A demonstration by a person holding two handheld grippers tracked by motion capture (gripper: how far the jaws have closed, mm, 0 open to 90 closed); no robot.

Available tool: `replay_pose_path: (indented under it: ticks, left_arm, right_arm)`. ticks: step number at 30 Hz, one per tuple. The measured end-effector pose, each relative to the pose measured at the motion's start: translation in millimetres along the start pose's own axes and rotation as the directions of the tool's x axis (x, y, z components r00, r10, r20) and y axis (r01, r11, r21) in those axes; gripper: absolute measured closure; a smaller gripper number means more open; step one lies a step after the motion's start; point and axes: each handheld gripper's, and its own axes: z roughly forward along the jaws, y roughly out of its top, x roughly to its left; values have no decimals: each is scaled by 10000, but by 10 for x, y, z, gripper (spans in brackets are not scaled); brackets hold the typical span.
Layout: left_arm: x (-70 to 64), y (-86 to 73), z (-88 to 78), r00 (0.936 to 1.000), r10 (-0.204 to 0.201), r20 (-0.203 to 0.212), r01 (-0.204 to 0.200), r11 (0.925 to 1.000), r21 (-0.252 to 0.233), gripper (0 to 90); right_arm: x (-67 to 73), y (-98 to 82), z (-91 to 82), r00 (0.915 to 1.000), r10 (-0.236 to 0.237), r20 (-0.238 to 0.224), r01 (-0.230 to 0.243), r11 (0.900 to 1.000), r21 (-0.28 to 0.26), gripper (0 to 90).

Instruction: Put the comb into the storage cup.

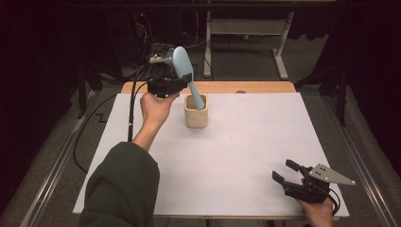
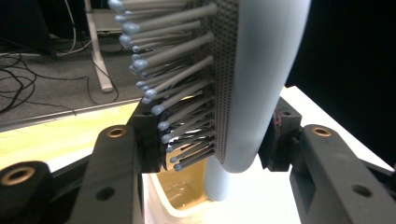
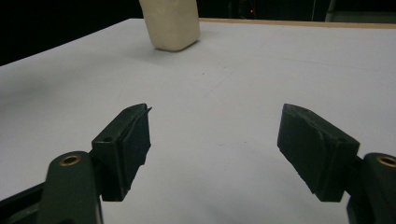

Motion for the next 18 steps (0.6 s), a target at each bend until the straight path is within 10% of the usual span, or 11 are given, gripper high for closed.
replay_pose_path:
  ticks: [18]
  left_arm:
    - [68,-11,141,9990,-249,-371,251,9997,53,518]
  right_arm:
    - [-3,-1,5,10000,-16,-46,16,10000,49,260]
